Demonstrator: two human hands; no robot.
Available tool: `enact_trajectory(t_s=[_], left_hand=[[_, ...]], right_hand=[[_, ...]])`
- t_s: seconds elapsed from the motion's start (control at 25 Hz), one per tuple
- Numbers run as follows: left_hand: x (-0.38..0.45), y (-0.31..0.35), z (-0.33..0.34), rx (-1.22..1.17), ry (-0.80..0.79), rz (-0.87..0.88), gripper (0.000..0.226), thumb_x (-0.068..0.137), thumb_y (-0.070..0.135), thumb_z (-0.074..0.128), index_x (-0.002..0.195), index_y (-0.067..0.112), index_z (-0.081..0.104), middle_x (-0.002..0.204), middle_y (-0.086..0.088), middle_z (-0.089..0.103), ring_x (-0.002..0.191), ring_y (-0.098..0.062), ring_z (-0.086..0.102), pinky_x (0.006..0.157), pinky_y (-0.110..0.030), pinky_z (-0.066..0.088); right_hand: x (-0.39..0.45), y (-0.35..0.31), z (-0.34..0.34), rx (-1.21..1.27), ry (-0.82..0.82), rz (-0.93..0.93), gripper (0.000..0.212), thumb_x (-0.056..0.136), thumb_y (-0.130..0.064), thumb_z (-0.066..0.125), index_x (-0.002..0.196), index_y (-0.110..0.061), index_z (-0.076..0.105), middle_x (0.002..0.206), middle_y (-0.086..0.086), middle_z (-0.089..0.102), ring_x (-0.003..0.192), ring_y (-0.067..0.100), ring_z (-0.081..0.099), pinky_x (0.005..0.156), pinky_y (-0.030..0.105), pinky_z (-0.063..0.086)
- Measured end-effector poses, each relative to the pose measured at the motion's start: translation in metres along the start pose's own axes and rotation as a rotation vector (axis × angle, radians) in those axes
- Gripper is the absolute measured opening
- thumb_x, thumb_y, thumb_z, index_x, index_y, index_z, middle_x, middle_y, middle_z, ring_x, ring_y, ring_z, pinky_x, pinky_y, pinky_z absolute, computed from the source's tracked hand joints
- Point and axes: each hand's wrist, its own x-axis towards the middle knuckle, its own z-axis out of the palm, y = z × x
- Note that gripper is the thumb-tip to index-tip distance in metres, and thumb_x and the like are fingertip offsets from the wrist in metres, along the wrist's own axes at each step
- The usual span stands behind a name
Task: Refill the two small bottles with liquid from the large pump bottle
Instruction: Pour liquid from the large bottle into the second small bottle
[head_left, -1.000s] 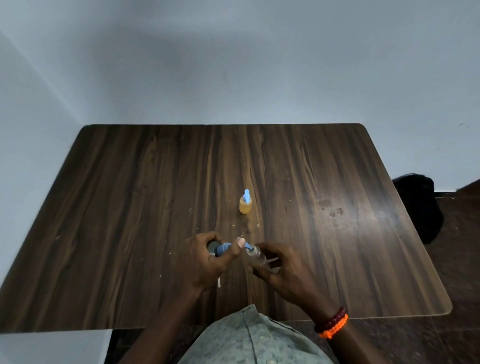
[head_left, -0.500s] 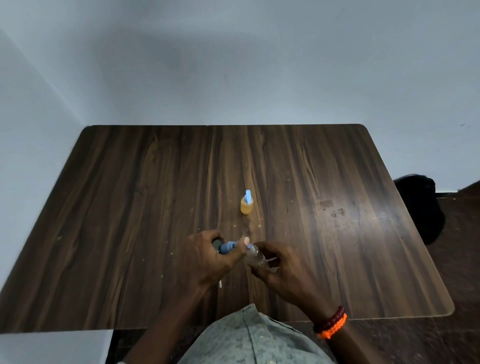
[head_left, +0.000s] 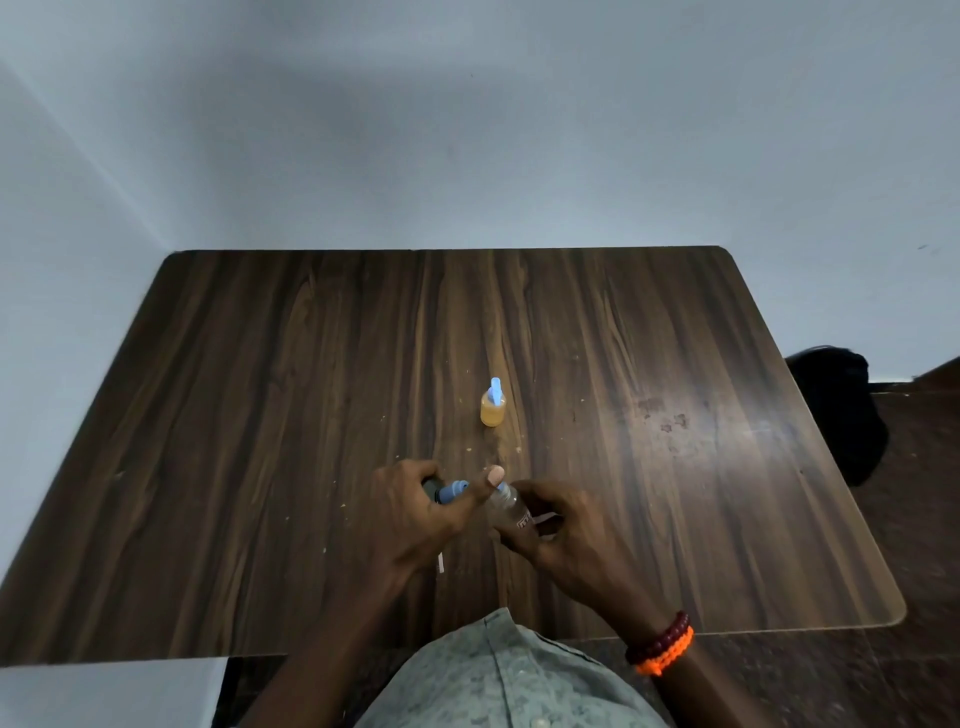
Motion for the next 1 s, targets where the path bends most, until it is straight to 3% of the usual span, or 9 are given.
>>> enact_trajectory(t_s=[0.08, 0.24, 0.44, 0.64, 0.84, 1.0], left_hand=[[0.000, -0.001, -0.001, -0.013, -0.013, -0.021, 0.110, 0.058, 0.110, 0.029, 0.059, 0.006, 0.065, 0.052, -0.010, 0.059, 0.044, -0.008, 0.045, 0.048, -0.024, 0.038], [-0.002, 0.001, -0.002, 0.040, -0.013, -0.012, 0.090, 0.066, 0.095, 0.043, 0.061, 0.010, 0.069, 0.053, -0.006, 0.062, 0.047, -0.014, 0.056, 0.049, -0.028, 0.043], [-0.002, 0.003, -0.004, 0.009, -0.045, -0.033, 0.108, 0.062, 0.108, 0.032, 0.057, 0.005, 0.062, 0.051, -0.012, 0.058, 0.042, -0.008, 0.042, 0.049, -0.028, 0.039], [-0.002, 0.010, -0.007, 0.034, -0.037, -0.031, 0.086, 0.066, 0.088, 0.044, 0.057, 0.006, 0.067, 0.052, -0.011, 0.061, 0.044, -0.010, 0.047, 0.049, -0.029, 0.039], [-0.003, 0.014, -0.016, 0.032, -0.060, -0.024, 0.108, 0.058, 0.108, 0.033, 0.056, 0.004, 0.062, 0.043, 0.003, 0.043, 0.039, -0.009, 0.042, 0.041, -0.017, 0.036], [-0.003, 0.016, -0.018, 0.074, -0.049, -0.011, 0.087, 0.065, 0.093, 0.041, 0.060, 0.010, 0.068, 0.050, -0.002, 0.058, 0.043, -0.008, 0.047, 0.045, -0.015, 0.031]], right_hand=[[0.000, 0.000, -0.001, 0.012, -0.001, -0.002, 0.026, 0.091, -0.030, 0.078, 0.113, -0.016, 0.075, 0.099, -0.005, 0.076, 0.087, 0.003, 0.072, 0.068, 0.014, 0.057], [-0.004, -0.001, 0.000, -0.001, -0.014, -0.006, 0.031, 0.090, -0.036, 0.076, 0.115, -0.018, 0.075, 0.099, -0.007, 0.076, 0.085, 0.004, 0.073, 0.069, 0.021, 0.061], [-0.004, -0.001, -0.001, 0.015, 0.038, -0.002, 0.030, 0.086, -0.029, 0.082, 0.112, -0.015, 0.076, 0.097, -0.007, 0.076, 0.087, 0.003, 0.072, 0.069, 0.015, 0.058], [-0.005, -0.002, 0.001, -0.029, 0.030, -0.028, 0.029, 0.086, -0.029, 0.083, 0.112, -0.018, 0.076, 0.095, -0.015, 0.071, 0.090, -0.002, 0.068, 0.067, 0.008, 0.052], [-0.004, -0.003, 0.003, -0.010, 0.070, -0.032, 0.032, 0.088, -0.034, 0.079, 0.116, -0.018, 0.075, 0.101, -0.007, 0.076, 0.088, 0.005, 0.070, 0.067, 0.012, 0.054], [-0.002, -0.002, 0.003, -0.062, 0.051, -0.084, 0.036, 0.087, -0.036, 0.076, 0.118, -0.018, 0.075, 0.103, -0.007, 0.075, 0.090, 0.004, 0.068, 0.069, 0.009, 0.051]])
